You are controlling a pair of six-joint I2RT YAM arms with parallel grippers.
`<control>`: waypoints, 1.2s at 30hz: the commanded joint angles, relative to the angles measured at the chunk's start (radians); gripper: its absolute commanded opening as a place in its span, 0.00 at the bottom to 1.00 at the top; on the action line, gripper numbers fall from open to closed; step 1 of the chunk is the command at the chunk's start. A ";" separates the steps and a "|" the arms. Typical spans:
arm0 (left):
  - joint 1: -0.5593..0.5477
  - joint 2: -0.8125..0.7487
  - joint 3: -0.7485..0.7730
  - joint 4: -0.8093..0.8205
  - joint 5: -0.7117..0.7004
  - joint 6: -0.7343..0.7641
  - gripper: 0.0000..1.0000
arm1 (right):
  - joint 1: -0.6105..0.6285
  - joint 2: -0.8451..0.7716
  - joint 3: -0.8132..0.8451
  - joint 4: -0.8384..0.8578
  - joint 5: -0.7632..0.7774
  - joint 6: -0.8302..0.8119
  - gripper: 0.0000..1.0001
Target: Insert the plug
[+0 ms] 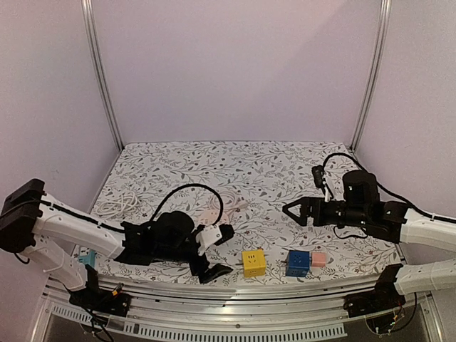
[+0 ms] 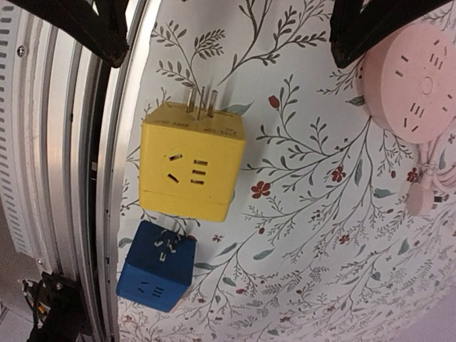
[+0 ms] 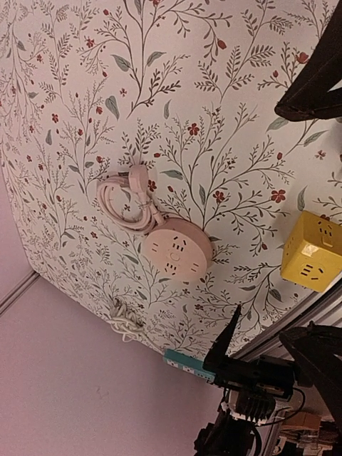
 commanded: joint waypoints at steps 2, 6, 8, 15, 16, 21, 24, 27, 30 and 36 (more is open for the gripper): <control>-0.014 0.105 0.059 0.057 0.084 0.107 0.97 | 0.010 -0.047 -0.026 -0.056 -0.030 -0.001 0.99; -0.014 0.155 0.092 0.076 0.104 0.132 0.97 | 0.010 -0.066 -0.033 -0.070 -0.024 -0.013 0.99; -0.015 0.168 0.107 0.074 0.114 0.142 0.97 | 0.010 -0.072 -0.038 -0.069 -0.024 -0.013 0.99; -0.016 0.242 0.168 0.050 0.136 0.154 0.97 | 0.010 -0.075 -0.046 -0.066 -0.030 -0.016 0.99; -0.016 0.254 0.177 0.049 0.139 0.154 0.97 | 0.011 -0.075 -0.047 -0.064 -0.030 -0.016 0.99; -0.016 0.293 0.218 0.031 0.137 0.159 0.96 | 0.011 -0.074 -0.050 -0.061 -0.033 -0.017 0.99; -0.016 0.309 0.235 0.019 0.135 0.165 0.95 | 0.011 -0.073 -0.052 -0.059 -0.035 -0.016 0.99; -0.016 0.324 0.250 0.002 0.140 0.168 0.93 | 0.010 -0.072 -0.054 -0.057 -0.036 -0.016 0.99; -0.016 0.342 0.257 -0.006 0.142 0.170 0.91 | 0.011 -0.073 -0.056 -0.057 -0.039 -0.016 0.99; -0.016 0.357 0.259 -0.013 0.137 0.174 0.89 | 0.011 -0.071 -0.056 -0.055 -0.039 -0.016 0.99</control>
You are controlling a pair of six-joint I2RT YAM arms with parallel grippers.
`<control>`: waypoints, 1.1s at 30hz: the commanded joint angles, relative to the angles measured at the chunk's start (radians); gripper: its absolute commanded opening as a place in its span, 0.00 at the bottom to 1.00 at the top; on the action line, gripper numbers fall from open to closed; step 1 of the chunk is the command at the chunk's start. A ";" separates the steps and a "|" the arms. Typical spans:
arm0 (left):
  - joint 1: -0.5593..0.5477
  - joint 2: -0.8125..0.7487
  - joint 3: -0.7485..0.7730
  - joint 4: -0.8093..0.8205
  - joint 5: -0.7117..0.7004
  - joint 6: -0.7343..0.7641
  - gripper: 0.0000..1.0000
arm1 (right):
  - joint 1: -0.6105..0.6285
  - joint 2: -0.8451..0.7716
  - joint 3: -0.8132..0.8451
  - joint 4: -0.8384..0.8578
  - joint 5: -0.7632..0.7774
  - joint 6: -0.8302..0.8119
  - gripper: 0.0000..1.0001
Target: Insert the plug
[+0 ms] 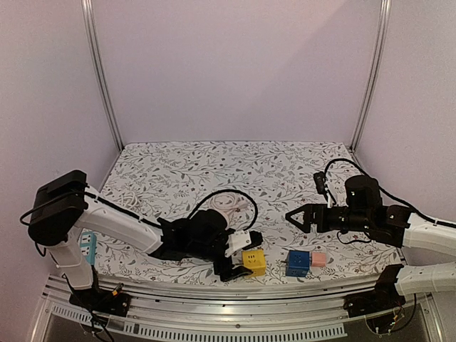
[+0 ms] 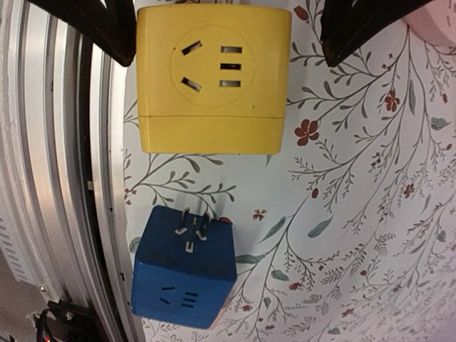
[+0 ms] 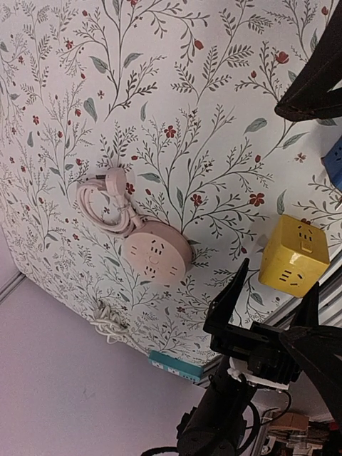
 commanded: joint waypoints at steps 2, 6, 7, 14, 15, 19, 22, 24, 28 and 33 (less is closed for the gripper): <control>-0.015 0.021 0.014 -0.026 0.010 0.013 0.87 | 0.009 -0.006 -0.014 0.002 -0.009 -0.011 0.99; -0.015 0.022 0.010 -0.015 0.009 0.015 0.79 | 0.009 -0.004 -0.015 0.004 -0.009 -0.010 0.99; -0.015 0.022 0.010 -0.010 0.010 0.016 0.76 | 0.010 -0.003 -0.015 0.005 -0.009 -0.010 0.99; -0.016 0.049 0.013 0.004 0.013 0.019 0.61 | 0.011 -0.001 -0.017 0.011 -0.010 -0.006 0.99; -0.015 0.046 0.009 0.012 0.016 0.018 0.57 | 0.010 0.002 -0.017 0.013 -0.011 -0.006 0.99; -0.015 0.010 -0.021 0.048 0.028 0.015 0.38 | 0.010 0.012 -0.015 0.019 -0.003 0.002 0.99; -0.015 -0.029 -0.051 0.076 0.033 0.008 0.29 | 0.014 0.023 -0.006 0.038 -0.001 0.016 0.99; -0.013 -0.065 -0.077 0.114 0.037 -0.012 0.25 | 0.020 0.021 -0.002 0.054 0.033 0.037 0.99; 0.027 -0.173 -0.153 0.247 0.122 -0.112 0.24 | 0.021 0.008 0.004 0.078 0.022 0.085 0.99; 0.043 -0.284 -0.250 0.351 0.186 -0.170 0.23 | 0.021 0.044 0.046 0.131 -0.217 0.084 0.99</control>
